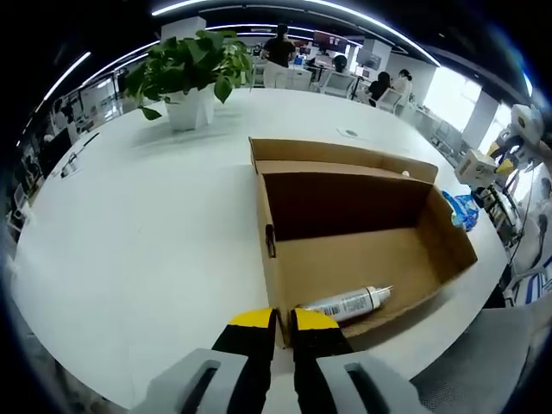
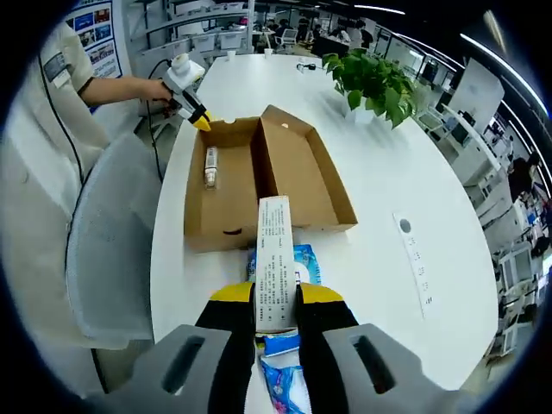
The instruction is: Operate the shoe box by opening the lid, removing the specified soft item, and placing it in the target area until the item is outside and the box remains undamaged.
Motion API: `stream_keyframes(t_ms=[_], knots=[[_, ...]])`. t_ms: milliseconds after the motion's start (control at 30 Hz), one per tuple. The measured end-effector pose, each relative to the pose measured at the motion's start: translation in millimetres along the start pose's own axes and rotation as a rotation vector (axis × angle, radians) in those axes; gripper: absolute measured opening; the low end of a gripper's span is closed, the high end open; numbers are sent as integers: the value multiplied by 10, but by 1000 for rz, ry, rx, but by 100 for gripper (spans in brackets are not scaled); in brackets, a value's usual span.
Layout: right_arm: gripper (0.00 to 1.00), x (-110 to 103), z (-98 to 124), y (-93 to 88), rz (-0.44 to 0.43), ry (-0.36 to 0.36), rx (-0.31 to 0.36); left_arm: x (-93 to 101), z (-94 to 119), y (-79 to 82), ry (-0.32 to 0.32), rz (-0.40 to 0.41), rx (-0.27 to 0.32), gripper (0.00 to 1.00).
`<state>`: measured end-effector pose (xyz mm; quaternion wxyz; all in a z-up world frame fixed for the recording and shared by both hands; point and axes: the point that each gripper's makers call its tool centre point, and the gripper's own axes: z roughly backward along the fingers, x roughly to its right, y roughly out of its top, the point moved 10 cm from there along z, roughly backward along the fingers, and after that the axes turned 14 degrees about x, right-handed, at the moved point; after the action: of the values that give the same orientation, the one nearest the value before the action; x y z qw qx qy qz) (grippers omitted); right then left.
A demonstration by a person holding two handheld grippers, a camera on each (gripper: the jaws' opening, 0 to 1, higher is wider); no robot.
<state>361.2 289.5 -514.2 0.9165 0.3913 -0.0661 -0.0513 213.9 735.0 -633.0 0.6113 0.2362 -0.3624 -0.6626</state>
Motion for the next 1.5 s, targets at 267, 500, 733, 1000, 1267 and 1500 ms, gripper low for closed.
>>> stream_keyframes(t_ms=[267, 500, 733, 1000, 1267, 1500], knots=[[15, 156, 48, -180, -16, -28, -32, 0, -3, 3, 2, 1, -5, 6], [15, 265, 53, -326, -22, -36, -59, -8, -11, 5, 2, 0, -10, 6], [15, 418, 79, -495, -28, -49, -91, -16, -15, 3, 1, 1, -12, 6], [15, 578, 109, -665, -37, -66, -113, -14, -35, 21, 1, -13, -34, 6], [15, 747, 89, -883, -57, -71, -138, 5, -40, 34, 13, -27, -51, 6], [16, 856, 42, -1067, -70, -69, -162, 15, -51, 49, 21, -45, -71, 6]])
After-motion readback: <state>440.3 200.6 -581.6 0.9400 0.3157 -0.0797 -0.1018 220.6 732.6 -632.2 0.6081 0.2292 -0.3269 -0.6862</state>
